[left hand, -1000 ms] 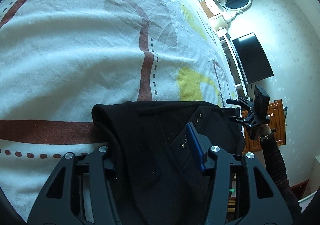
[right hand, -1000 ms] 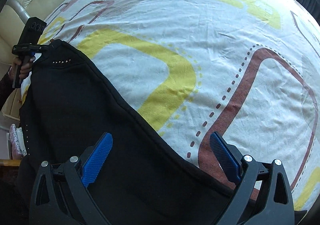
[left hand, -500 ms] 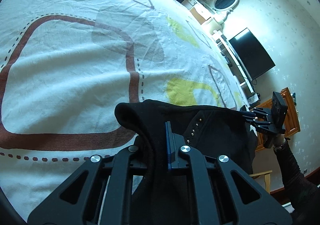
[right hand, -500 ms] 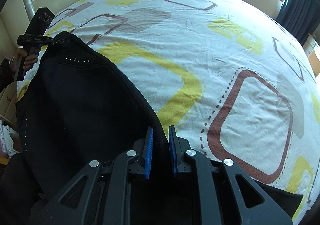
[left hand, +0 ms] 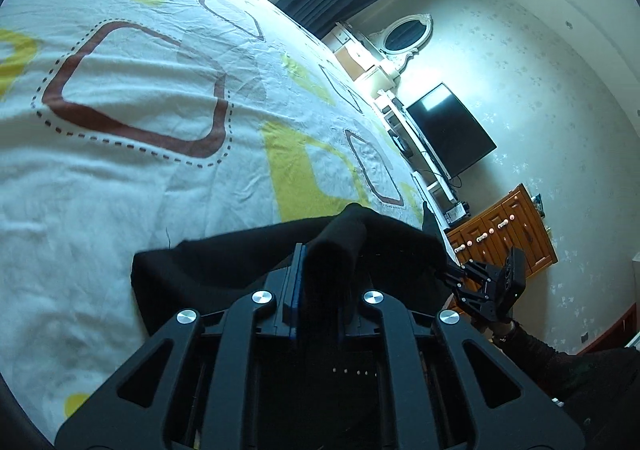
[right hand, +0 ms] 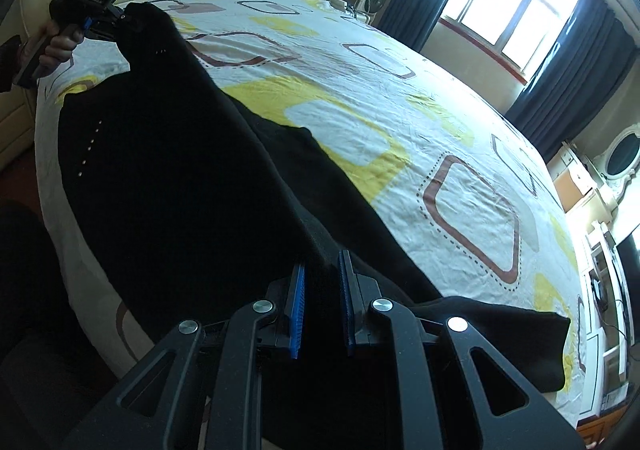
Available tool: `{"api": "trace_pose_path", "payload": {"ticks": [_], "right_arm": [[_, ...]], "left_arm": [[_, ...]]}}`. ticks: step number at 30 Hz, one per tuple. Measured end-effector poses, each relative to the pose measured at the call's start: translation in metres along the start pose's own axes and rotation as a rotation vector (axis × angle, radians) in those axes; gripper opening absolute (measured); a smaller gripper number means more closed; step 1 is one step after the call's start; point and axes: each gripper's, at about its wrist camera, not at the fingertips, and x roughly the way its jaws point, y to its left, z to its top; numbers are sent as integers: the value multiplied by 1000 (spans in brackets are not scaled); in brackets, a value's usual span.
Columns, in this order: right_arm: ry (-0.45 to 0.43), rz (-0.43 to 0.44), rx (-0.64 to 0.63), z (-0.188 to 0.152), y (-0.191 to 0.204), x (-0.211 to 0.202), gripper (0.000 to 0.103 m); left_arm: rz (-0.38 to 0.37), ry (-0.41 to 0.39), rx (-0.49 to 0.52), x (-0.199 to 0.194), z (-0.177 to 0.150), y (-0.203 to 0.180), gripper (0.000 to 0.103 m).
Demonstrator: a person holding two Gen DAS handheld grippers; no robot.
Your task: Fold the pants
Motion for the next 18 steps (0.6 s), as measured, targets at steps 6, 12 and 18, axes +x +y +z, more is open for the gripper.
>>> {"api": "trace_pose_path", "payload": {"ticks": [6,12,18], "right_arm": [[68,24,-20,-33,33,6,19],[117,97,61,-37,32,0,29],[114,362,449,-44,-6,-17,71]], "left_arm": [[56,22,-119,-10,-57,12,28],[93,5,-270,-27,-93,26,44],[65,-146,-460,-62,-116,25,60]]}}
